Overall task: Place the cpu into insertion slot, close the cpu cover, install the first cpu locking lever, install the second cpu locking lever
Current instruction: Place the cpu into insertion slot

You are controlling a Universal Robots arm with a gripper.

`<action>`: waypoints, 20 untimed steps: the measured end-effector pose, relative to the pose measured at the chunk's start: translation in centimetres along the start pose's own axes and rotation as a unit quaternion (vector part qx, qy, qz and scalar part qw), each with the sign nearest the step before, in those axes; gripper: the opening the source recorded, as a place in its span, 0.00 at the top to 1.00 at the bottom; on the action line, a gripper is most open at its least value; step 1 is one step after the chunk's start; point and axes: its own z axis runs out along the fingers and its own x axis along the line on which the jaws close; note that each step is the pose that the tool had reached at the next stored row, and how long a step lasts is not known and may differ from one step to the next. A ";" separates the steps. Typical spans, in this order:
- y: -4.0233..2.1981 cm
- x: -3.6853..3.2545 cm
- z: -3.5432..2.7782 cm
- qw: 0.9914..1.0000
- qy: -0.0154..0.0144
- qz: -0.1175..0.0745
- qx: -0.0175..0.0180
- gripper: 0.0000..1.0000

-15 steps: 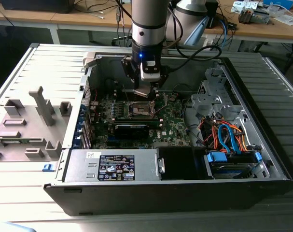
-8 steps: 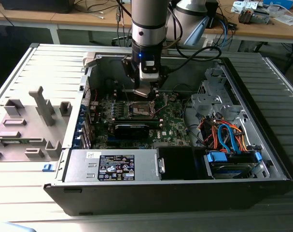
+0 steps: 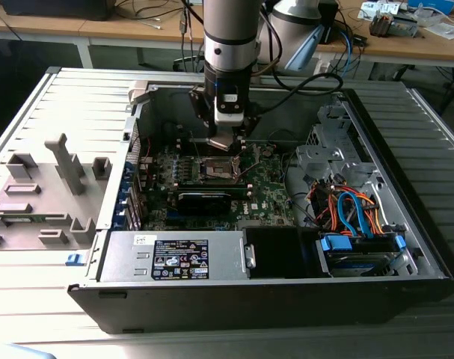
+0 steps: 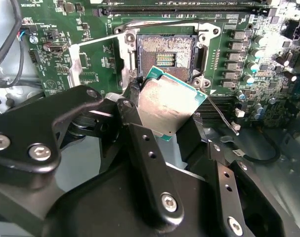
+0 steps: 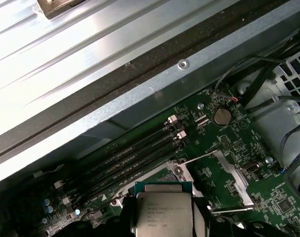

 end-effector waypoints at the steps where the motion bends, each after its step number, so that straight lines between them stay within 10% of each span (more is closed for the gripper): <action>1: 0.00 0.00 0.00 1.000 0.000 0.004 0.000 0.45; 20: 0.00 0.00 0.01 0.999 -0.004 0.042 -0.001 0.45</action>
